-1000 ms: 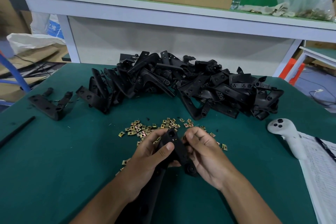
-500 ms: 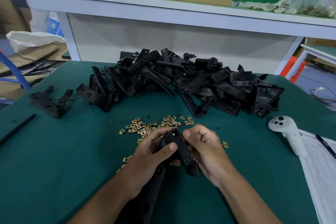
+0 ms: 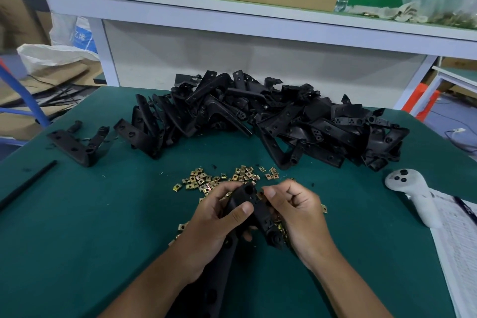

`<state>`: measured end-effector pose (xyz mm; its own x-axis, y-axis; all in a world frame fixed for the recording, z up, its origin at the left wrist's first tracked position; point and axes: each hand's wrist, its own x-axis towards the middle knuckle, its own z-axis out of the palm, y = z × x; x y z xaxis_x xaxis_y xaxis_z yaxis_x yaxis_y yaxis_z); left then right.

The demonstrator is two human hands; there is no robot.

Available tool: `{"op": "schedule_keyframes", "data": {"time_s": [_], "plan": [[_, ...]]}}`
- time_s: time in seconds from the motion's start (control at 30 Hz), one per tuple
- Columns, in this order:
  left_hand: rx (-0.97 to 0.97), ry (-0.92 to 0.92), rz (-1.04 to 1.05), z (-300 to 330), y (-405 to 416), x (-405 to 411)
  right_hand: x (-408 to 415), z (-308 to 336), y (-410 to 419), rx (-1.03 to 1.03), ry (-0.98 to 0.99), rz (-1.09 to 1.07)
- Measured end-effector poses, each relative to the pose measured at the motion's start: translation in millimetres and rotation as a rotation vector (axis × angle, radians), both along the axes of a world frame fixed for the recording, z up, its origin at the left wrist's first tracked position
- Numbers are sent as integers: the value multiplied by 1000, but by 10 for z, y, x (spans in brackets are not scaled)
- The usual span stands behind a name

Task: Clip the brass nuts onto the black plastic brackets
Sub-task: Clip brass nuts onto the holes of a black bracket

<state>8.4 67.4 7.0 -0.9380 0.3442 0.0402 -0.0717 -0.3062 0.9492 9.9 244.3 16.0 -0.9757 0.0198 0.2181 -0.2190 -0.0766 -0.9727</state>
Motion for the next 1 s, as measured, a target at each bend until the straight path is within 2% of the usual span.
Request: {"op": "schedule_keyframes", "data": {"time_s": [0.17, 0.47, 0.83, 1.0], "plan": [[-17, 5, 27, 7, -9, -1, 5, -13, 11, -30, -42, 13], [-7, -13, 52, 16, -25, 4, 12, -6, 20, 37, -123, 29], [-40, -12, 33, 51, -12, 13, 55, 55, -68, 104, -113, -88], [-71, 22, 7, 23, -14, 10, 83, 79, -59, 29, -186, -38]]}}
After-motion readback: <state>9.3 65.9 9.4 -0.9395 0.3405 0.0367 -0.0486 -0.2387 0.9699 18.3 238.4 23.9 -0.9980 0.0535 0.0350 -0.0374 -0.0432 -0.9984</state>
